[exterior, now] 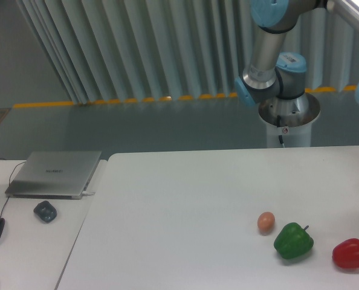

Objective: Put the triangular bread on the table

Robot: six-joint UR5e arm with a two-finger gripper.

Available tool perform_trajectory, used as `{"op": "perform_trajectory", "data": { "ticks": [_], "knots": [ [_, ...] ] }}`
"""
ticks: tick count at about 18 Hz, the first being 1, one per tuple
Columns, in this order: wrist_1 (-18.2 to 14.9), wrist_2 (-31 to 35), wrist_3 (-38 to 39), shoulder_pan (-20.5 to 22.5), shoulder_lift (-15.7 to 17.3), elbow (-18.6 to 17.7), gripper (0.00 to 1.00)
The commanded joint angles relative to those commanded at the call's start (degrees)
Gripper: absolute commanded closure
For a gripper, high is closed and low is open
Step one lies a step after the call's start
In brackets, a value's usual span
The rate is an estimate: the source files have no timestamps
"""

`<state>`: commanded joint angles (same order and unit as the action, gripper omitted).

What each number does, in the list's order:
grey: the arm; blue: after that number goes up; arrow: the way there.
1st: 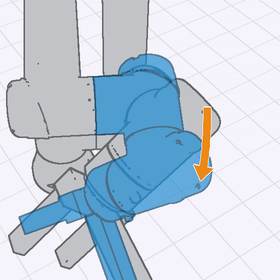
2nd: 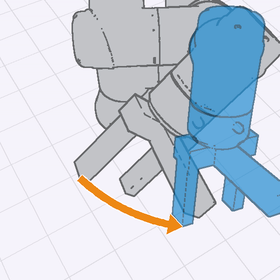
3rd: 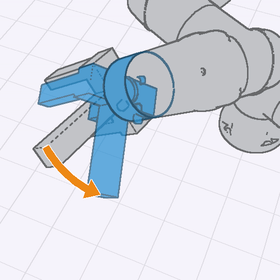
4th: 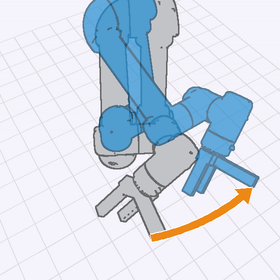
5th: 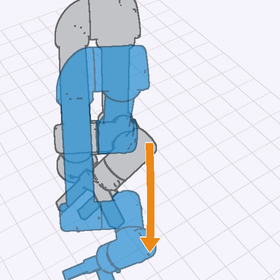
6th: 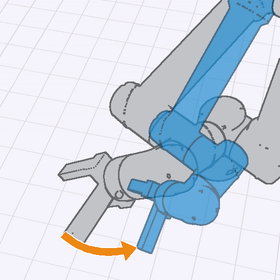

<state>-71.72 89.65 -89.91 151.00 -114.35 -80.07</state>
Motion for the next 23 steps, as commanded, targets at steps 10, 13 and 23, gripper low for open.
{"op": "perform_trajectory", "data": {
  "ticks": [10,13,23],
  "knots": [
    [-0.1,2.0,-2.3,2.6,3.3,-3.2,0.0],
    [1.5,1.4,-1.8,6.0,6.5,-6.7,0.0],
    [1.9,-0.1,-1.7,13.4,8.1,-7.6,0.0]
  ]
}}
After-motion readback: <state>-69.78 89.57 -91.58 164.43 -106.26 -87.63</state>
